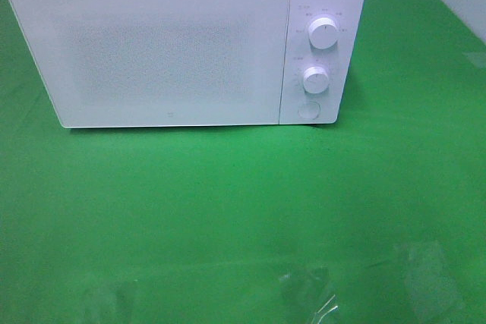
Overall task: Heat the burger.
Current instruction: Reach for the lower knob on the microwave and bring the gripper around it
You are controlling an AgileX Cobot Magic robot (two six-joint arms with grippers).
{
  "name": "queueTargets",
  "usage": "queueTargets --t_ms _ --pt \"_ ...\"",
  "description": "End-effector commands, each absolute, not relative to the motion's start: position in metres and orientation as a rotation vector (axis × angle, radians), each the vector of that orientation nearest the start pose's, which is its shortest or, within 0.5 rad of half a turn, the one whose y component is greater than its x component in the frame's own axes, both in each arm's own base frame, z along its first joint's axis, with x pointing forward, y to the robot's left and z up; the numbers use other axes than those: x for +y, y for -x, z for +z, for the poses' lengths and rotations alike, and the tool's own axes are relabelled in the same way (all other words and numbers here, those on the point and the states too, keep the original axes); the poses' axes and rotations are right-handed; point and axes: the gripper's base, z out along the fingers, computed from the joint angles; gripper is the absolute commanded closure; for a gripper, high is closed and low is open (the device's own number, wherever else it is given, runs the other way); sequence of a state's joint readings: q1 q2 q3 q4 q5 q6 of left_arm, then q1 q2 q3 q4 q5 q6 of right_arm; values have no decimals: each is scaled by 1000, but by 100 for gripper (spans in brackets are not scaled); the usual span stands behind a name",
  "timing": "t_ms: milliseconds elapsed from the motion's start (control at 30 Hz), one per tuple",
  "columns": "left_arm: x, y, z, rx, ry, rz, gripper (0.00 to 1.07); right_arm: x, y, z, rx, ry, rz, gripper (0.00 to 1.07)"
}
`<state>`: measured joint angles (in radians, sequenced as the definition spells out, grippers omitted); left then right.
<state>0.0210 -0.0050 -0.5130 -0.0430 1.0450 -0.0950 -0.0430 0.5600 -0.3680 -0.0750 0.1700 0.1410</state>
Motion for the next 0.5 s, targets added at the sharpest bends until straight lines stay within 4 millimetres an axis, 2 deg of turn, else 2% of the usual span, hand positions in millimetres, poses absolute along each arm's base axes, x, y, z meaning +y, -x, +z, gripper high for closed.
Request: queueTargets --t_ms 33,267,500 --pt "-4 10 281 1983 116 -101 5 -6 -128 276 1798 -144 40 33" --pt "-4 10 281 1983 116 -101 5 -6 -153 259 1741 -132 66 33" --pt "-4 10 281 1983 116 -101 5 -5 -170 245 1667 -113 84 33"
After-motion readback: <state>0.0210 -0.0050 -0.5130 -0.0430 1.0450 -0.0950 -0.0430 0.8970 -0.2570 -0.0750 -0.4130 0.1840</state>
